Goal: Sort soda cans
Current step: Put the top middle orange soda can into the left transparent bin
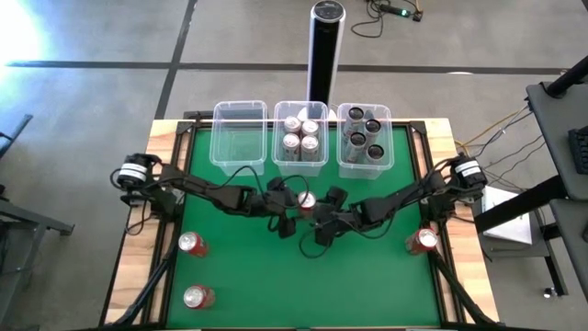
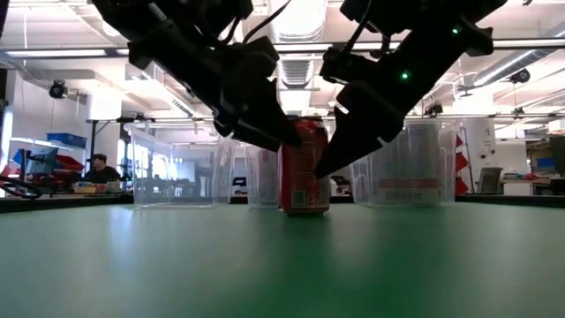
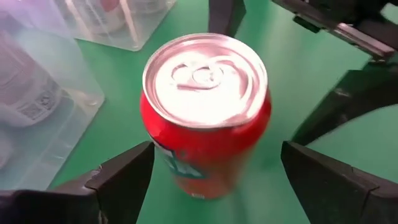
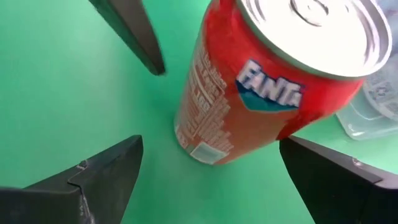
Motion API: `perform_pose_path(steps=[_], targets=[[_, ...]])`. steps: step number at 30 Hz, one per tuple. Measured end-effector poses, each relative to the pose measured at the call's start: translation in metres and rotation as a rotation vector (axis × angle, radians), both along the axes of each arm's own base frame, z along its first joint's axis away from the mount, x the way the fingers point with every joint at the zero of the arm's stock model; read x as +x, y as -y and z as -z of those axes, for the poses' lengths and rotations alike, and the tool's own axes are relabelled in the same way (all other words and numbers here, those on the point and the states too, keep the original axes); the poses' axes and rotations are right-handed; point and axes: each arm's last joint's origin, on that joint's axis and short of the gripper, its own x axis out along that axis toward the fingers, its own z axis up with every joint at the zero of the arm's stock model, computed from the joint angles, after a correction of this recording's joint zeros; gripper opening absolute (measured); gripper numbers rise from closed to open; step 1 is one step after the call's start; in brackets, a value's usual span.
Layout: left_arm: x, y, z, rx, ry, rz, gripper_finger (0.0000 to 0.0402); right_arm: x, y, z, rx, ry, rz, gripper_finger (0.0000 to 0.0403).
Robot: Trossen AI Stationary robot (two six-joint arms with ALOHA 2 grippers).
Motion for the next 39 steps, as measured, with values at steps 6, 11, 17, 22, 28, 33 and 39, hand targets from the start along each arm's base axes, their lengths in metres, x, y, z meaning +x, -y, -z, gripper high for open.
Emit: perform_pose_path(steps=[6,11,17,22,28,33,39], targets=[[0.005,-0.007,0.003,-0.009,0.034,-0.035,0.0337,0.008,-0.001,-0.003,0.033,-0.002,-0.050,0.0374],[0.009,-0.009,0.008,-0.027,0.049,-0.053,0.0337,0.016,-0.003,-0.006,0.019,0.003,-0.077,0.0374],[0.011,-0.009,0.004,-0.025,-0.002,-0.051,0.0337,0.015,0.001,-0.002,0.028,-0.022,-0.041,0.0374],[0.016,-0.011,-0.006,-0.035,-0.071,-0.041,0.0337,0.015,0.001,-0.002,0.034,-0.024,-0.041,0.0374],[0.021,-0.017,-0.021,-0.069,-0.159,-0.041,0.0337,0.023,0.000,-0.011,0.113,0.006,-0.071,0.0374],[0.027,-0.025,-0.022,-0.080,-0.215,-0.029,0.0337,0.029,0.001,-0.018,0.124,0.035,-0.063,0.0374],[0.032,-0.025,-0.012,-0.108,-0.285,0.003,0.0337,0.027,0.002,-0.017,0.130,0.010,-0.047,0.0374]])
